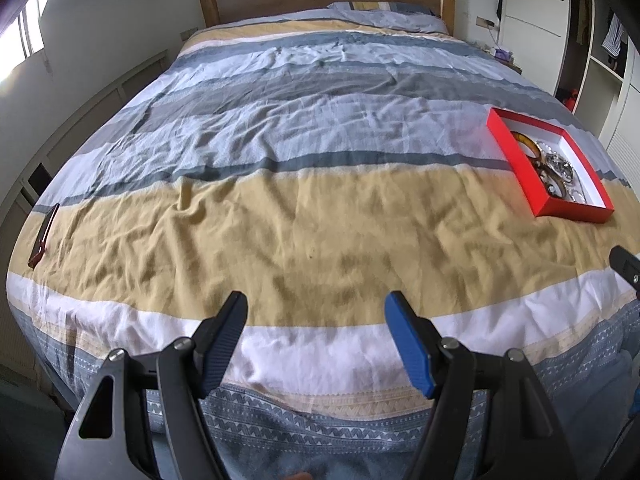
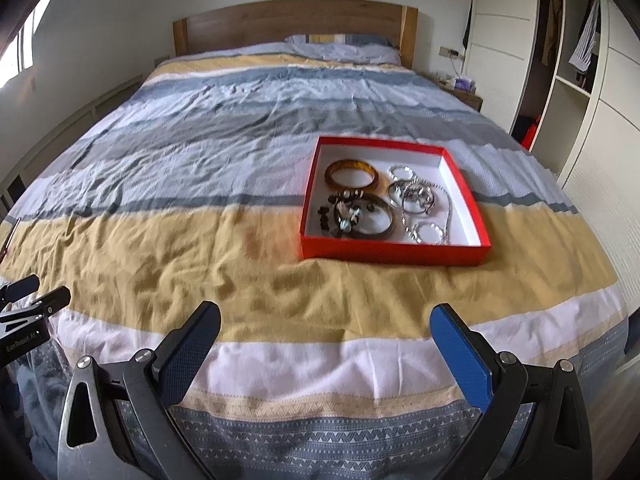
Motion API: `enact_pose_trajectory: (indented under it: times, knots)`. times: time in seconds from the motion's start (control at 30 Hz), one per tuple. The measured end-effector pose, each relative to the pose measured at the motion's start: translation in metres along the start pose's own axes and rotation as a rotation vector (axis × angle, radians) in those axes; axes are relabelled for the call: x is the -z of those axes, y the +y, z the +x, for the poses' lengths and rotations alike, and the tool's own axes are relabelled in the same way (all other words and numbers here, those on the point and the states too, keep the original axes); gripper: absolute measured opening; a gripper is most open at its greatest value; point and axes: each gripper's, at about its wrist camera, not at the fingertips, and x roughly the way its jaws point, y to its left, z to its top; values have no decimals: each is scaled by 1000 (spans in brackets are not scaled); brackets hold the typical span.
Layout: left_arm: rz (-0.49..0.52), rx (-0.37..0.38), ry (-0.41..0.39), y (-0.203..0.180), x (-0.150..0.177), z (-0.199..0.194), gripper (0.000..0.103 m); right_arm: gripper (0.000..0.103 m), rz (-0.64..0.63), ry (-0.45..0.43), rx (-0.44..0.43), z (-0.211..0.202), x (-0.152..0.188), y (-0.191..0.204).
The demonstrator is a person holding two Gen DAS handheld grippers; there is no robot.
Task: Organize jewelry
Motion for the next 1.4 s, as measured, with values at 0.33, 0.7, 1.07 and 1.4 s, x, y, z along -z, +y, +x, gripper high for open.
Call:
enact_pose_trajectory:
  times: [0.33,0.7,1.07,1.4]
  knots:
    - [-16,6,16,5,4,6,70,102,-13,26,-5,6,6,5]
    - [-20,5,9,6,3,6,70,102,-37,25,-34,10,8,20]
    - [-8,31,-18,0,3,1,70,102,-59,16,-27,6,10,27]
    - [-13,47,-28,0,3,-2,70,102,-54,15,-5,3,14,21]
